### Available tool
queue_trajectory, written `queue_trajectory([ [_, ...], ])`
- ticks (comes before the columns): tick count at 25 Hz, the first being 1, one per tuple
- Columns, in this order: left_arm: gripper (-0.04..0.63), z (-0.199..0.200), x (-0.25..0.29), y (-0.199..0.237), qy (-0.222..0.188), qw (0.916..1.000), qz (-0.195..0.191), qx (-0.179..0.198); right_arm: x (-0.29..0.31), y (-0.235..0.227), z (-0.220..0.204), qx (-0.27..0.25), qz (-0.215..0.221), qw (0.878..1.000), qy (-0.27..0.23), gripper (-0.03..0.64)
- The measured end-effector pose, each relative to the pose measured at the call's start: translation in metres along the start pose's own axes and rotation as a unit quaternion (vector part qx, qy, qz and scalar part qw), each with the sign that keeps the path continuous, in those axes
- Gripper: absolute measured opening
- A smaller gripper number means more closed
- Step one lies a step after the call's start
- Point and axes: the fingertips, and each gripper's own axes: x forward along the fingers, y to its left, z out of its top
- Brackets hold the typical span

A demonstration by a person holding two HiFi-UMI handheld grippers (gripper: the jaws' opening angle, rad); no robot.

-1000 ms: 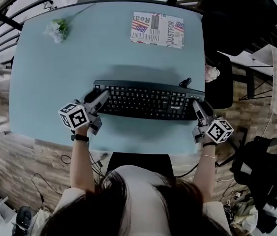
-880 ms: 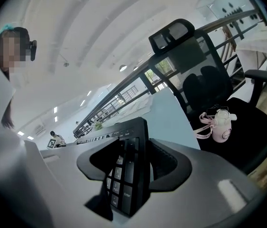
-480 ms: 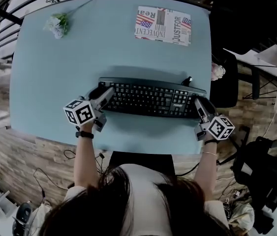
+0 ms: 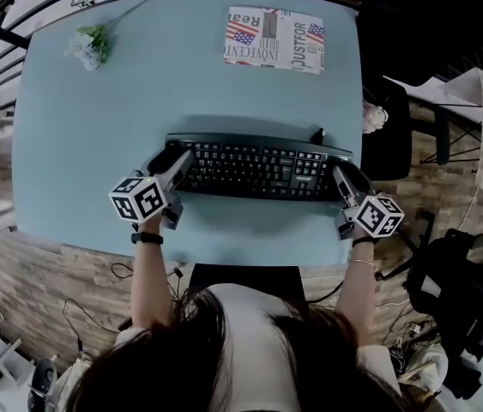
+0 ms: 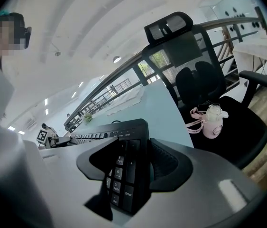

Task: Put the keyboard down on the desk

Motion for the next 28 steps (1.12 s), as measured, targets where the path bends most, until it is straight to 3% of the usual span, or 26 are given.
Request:
queue_trajectory([
  [6,0.296,-0.004,-0.001,0.006,0.005,0.9980,0.050,0.039,0.001,0.001,0.000,-0.044,-0.025,0.999,-0.005,0.183],
  [17,0.313,-0.007,-0.005,0.014,0.004,0.9907,0.104,0.088,0.002,0.007,0.003,-0.099,-0.050,0.994,-0.023,0.187],
  [28,0.314,-0.005,-0.008,0.011,0.006,0.9831,0.125,0.134,-0.006,0.011,0.001,-0.128,-0.052,0.990,-0.014,0.199],
])
